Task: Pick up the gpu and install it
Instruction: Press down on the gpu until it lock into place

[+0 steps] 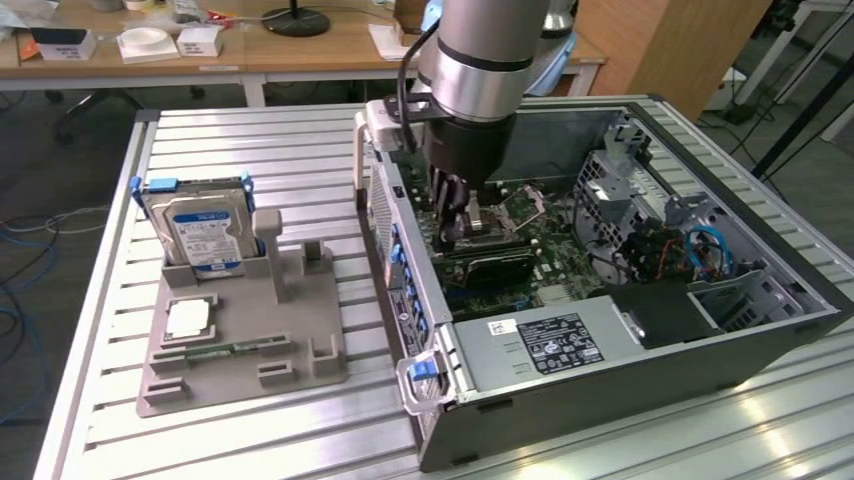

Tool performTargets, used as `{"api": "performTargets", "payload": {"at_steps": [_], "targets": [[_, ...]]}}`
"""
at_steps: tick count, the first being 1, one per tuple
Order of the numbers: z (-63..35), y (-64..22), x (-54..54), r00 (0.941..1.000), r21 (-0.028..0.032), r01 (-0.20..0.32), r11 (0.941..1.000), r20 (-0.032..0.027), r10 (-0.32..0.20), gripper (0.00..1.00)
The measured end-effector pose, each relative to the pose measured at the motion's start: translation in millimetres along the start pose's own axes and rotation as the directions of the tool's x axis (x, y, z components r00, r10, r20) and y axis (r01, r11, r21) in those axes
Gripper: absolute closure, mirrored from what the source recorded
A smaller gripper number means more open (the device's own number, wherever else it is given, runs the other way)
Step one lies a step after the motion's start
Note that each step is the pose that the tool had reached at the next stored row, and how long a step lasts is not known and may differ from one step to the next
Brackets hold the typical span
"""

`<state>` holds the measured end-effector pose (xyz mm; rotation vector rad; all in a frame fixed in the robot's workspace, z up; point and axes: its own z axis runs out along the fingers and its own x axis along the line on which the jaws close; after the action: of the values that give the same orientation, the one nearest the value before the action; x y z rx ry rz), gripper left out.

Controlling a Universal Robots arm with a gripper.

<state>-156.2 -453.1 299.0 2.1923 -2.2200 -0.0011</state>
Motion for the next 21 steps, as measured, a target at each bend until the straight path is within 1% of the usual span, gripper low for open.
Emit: {"api": "performTargets", "payload": {"at_steps": [3,7,21], "targets": [[-0.5,5.9,0.1,1.0,-0.0017,0.0,1.0,-0.0001,0.0,0.89],[-1.2,11.8,0.1,1.0,-0.0017,0.0,1.0,0.0001,0.0,0.89],[-1.1,13.9,0.7,1.0,-0.0017,0.0,1.0,0.0005,0.0,0.89]]}}
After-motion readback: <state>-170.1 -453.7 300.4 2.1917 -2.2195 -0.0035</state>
